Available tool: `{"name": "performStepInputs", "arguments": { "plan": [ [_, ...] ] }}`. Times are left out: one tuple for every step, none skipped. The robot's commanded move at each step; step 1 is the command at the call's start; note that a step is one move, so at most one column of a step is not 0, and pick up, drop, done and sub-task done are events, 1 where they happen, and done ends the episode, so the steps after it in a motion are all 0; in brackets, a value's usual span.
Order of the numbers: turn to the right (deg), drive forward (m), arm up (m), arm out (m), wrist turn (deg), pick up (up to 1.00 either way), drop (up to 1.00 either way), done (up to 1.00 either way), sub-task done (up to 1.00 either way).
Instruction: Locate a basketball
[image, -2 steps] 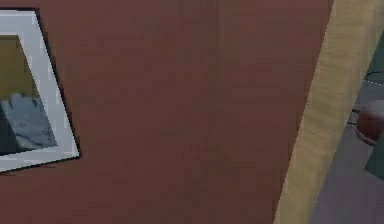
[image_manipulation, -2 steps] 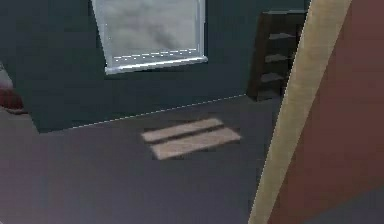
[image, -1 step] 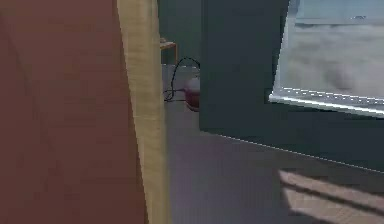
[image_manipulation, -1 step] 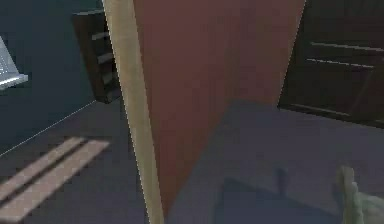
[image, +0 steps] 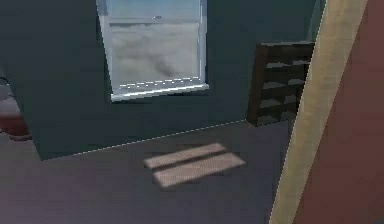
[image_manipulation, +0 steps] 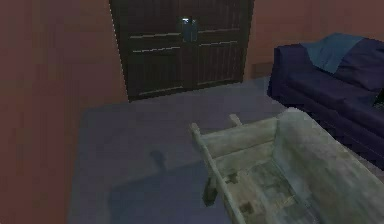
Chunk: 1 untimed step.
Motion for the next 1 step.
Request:
{"name": "performStepInputs", "arguments": {
  "plan": [
    [3.0,0.0,0.0,0.0,0.0,0.0,0.0,0.0,0.0]
  ]
}}
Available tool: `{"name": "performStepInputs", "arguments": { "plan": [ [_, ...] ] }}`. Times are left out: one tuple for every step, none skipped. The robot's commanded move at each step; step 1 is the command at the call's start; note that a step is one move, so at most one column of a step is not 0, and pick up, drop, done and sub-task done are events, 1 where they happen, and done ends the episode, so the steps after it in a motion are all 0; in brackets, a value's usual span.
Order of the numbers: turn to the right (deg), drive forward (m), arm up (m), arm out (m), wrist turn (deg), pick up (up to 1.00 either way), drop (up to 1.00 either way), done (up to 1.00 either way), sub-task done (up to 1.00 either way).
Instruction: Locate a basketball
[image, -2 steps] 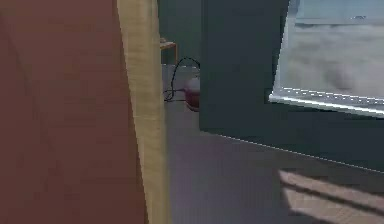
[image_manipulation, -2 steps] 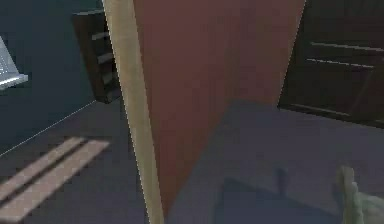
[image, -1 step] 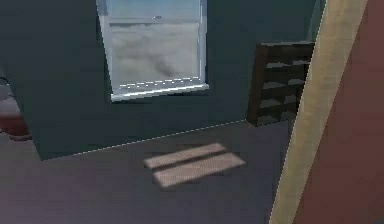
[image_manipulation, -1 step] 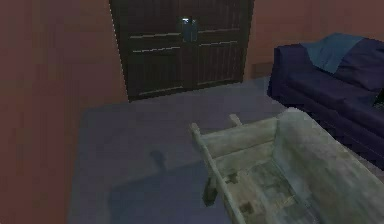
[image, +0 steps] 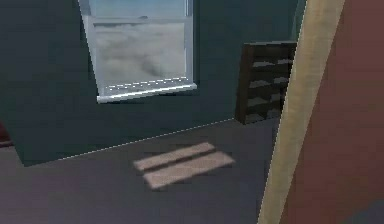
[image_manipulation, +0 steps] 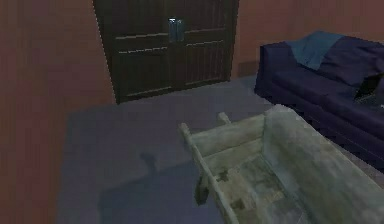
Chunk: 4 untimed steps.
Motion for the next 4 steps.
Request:
{"name": "performStepInputs", "arguments": {
  "plan": [
    [0.0,0.3,0.0,0.0,0.0,0.0,0.0,0.0,0.0],
    [-21.0,0.0,0.0,0.0,0.0,0.0,0.0,0.0,0.0],
    [0.0,0.45,0.0,0.0,0.0,0.0,0.0,0.0,0.0],
    [-45.0,0.0,0.0,0.0,0.0,0.0,0.0,0.0,0.0]
  ]
}}
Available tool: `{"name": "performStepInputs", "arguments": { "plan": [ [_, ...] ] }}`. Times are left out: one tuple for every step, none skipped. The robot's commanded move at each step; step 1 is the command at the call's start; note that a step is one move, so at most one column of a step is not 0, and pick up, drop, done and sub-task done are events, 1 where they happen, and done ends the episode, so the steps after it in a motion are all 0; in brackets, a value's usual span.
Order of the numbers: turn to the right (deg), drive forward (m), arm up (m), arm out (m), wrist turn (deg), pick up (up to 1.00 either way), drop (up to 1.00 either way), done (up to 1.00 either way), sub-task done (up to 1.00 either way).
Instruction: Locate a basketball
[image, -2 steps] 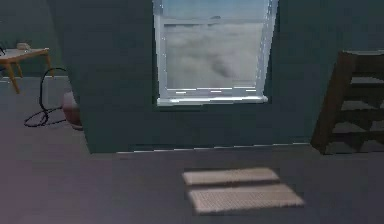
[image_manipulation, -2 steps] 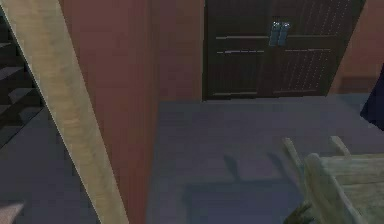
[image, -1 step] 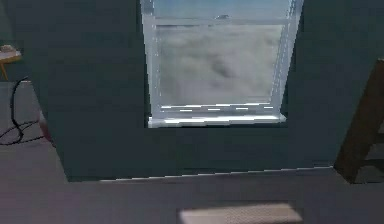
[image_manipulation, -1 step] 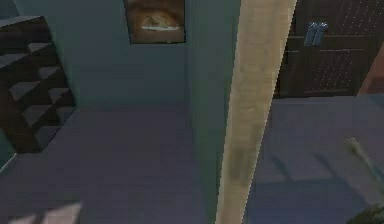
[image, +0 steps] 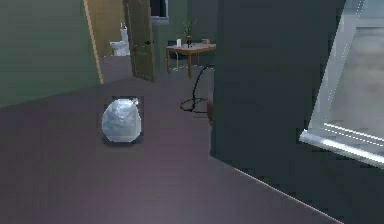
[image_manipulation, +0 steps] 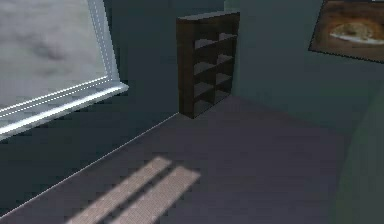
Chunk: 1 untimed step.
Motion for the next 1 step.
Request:
{"name": "performStepInputs", "arguments": {
  "plan": [
    [-6.0,0.0,0.0,0.0,0.0,0.0,0.0,0.0,0.0]
  ]
}}
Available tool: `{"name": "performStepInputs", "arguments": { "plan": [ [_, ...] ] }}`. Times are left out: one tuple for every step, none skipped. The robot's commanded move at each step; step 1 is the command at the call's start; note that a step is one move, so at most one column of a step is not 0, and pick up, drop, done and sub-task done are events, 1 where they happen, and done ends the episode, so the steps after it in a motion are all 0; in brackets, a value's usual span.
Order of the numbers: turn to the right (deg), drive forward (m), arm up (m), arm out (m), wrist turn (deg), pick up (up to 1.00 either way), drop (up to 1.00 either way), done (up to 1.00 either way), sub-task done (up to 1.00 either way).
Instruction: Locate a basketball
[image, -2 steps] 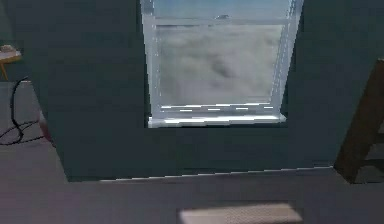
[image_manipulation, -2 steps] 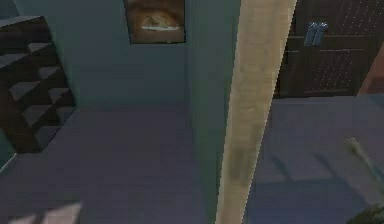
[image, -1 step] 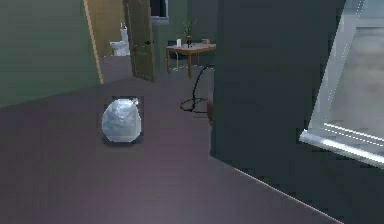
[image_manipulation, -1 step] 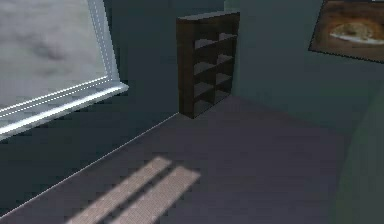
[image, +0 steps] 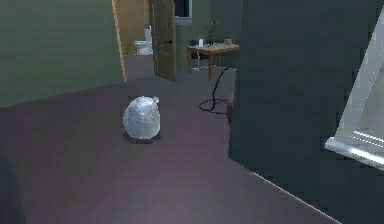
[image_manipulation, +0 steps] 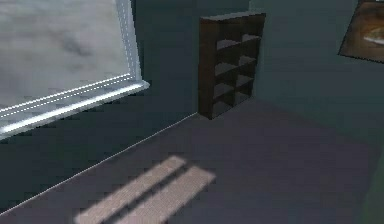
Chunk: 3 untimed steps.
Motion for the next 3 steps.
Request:
{"name": "performStepInputs", "arguments": {
  "plan": [
    [0.0,0.45,0.0,0.0,0.0,0.0,0.0,0.0,0.0],
    [-30.0,0.0,0.0,0.0,0.0,0.0,0.0,0.0,0.0],
    [0.0,1.0,0.0,0.0,0.0,0.0,0.0,0.0,0.0]
  ]
}}
